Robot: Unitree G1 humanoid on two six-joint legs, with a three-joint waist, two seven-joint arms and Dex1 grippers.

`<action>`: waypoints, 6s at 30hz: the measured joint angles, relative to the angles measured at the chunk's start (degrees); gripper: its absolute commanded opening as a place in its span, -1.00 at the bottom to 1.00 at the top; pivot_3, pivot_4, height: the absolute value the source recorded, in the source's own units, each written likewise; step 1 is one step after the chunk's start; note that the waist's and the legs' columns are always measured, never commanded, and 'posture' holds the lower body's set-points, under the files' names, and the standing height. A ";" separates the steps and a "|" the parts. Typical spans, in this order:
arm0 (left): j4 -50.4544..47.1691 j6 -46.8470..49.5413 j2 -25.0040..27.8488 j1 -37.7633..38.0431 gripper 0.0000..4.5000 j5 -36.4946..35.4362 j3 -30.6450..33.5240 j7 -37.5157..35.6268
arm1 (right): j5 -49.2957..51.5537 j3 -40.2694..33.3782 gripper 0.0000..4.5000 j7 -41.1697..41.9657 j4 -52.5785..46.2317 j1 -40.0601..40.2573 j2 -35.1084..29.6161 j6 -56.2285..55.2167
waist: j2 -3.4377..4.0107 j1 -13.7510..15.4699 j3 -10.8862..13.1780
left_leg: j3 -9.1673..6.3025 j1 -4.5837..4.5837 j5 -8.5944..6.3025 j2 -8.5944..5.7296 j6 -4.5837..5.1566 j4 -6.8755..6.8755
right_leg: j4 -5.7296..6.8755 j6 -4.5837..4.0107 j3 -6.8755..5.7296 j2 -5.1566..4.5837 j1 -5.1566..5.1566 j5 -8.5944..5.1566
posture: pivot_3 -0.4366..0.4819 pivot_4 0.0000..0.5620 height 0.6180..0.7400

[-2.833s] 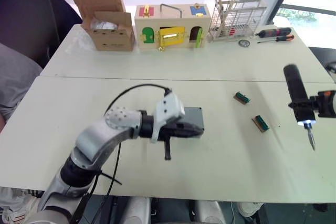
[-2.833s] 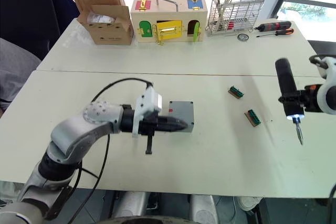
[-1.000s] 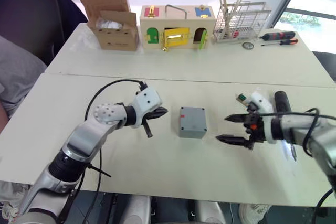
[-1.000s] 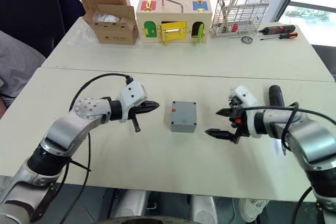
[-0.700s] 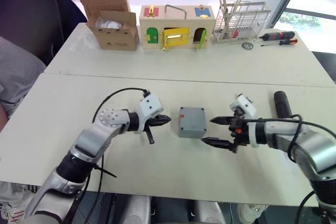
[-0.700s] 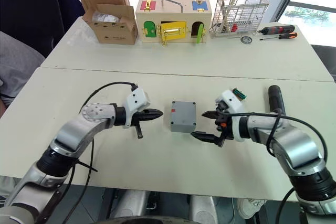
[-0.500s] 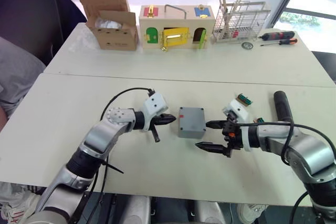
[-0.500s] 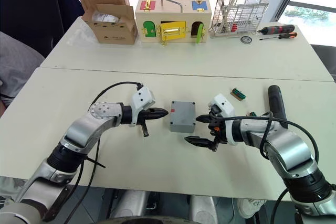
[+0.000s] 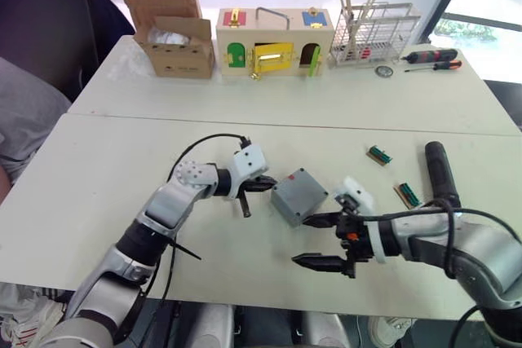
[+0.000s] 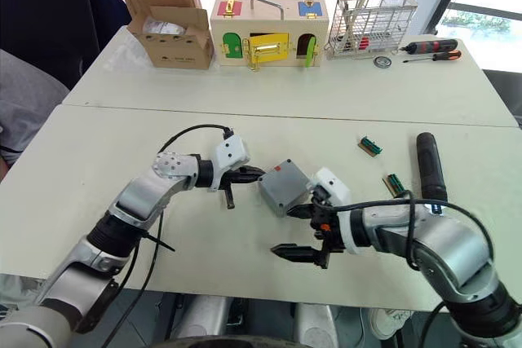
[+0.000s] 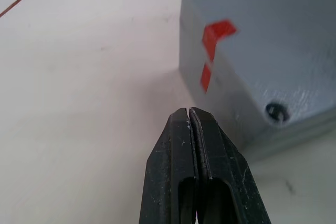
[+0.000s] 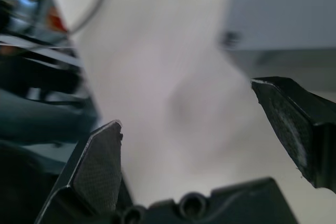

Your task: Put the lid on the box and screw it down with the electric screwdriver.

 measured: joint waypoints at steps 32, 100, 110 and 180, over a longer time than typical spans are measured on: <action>-5.41 4.23 -2.31 5.74 -1.00 -0.03 0.15 2.99 | -14.79 9.30 0.99 5.68 11.16 -4.55 3.26 -12.49 | -0.06 0.10 -0.01 | -0.01 0.01 0.01 0.01 -0.01 0.02 | 0.03 0.01 -0.01 0.02 0.01 0.00 | -0.05 -0.47 0.84; -18.92 14.82 -2.52 0.42 -1.00 -14.24 6.47 6.66 | -22.65 -15.15 -0.98 -9.59 58.82 -14.25 15.17 -38.21 | -0.06 -0.03 -0.03 | 0.04 0.20 0.12 0.08 -0.20 -0.03 | 0.04 0.03 0.04 0.17 0.17 0.01 | -0.05 -0.47 0.84; -18.32 14.50 -2.57 0.43 -1.00 -13.29 6.35 6.53 | -19.51 -18.55 -0.98 -10.72 53.23 -12.80 15.14 -34.91 | -0.06 -0.03 -0.03 | 0.04 0.20 0.11 0.08 -0.19 -0.03 | 0.04 0.03 0.04 0.17 0.17 0.01 | -0.05 -0.47 0.84; -27.41 20.43 8.57 6.37 -1.00 -19.62 8.60 3.11 | -4.96 -7.81 0.99 -4.02 20.67 -3.67 14.59 -18.34 | -0.08 0.05 -0.02 | -0.02 0.18 0.06 0.05 -0.11 -0.08 | 0.01 0.01 0.02 0.13 0.16 0.00 | -0.05 -0.47 0.84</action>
